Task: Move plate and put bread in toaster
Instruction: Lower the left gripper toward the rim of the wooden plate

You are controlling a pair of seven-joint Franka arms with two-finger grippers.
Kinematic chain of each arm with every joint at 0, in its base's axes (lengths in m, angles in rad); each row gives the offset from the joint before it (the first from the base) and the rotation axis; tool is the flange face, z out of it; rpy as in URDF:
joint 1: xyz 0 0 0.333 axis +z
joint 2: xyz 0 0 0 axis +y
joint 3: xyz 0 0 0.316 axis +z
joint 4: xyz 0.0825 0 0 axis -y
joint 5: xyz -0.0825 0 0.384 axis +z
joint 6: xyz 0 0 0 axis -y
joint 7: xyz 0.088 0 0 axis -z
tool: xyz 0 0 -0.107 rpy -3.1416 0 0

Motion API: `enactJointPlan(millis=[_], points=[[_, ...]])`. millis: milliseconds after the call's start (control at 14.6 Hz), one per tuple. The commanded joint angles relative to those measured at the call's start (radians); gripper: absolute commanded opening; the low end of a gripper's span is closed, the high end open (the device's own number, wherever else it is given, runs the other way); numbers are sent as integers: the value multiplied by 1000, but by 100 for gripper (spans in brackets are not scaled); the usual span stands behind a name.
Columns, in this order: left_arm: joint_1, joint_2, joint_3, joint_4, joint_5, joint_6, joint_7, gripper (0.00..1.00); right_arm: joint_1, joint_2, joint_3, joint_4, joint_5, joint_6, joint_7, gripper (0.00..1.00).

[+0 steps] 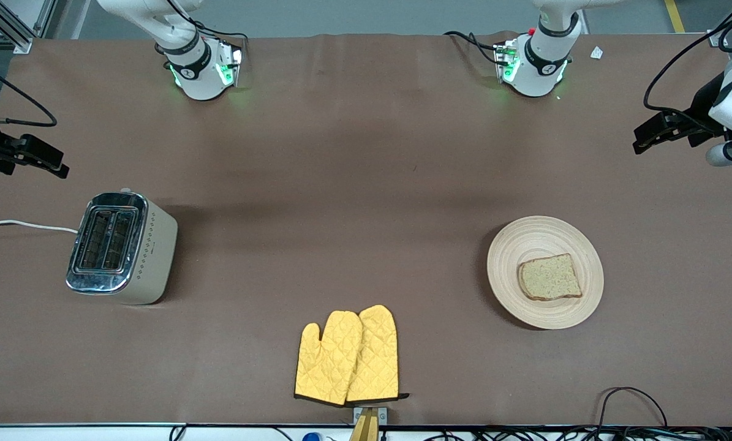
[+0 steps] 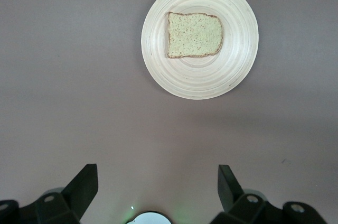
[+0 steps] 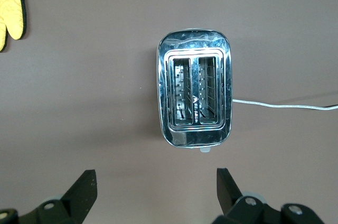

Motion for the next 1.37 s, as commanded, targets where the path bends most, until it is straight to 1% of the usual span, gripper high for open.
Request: enactJointPlan(millis=[0, 205, 478, 615, 888, 1024, 1161, 1298], points=[[3, 13, -1, 27, -4, -23, 18, 100, -25, -36, 16, -23, 6, 2, -5, 100], [3, 14, -1, 29, -4, -23, 19, 100, -26, -60, 14, -47, 6, -7, -5, 100], [6, 34, 2, 30, -13, -22, 28, 100, -28, -57, 16, -44, 6, 2, -5, 100], [6, 54, 14, 30, -13, -14, 102, 100, -28, -57, 16, -40, 8, 2, -5, 100], [32, 109, 27, 30, -27, 35, 130, 100, -26, -45, 17, 11, 16, 4, -8, 100], [70, 144, 27, 29, -78, 70, 130, 100, -14, -37, 22, 13, 13, 10, -11, 100], [92, 189, 27, 29, -125, 104, 133, 100, 27, -37, 22, 13, 0, 12, -10, 100], [103, 236, 27, 29, -142, 156, 183, 100, 52, -39, 22, 13, -3, 12, -7, 100]])
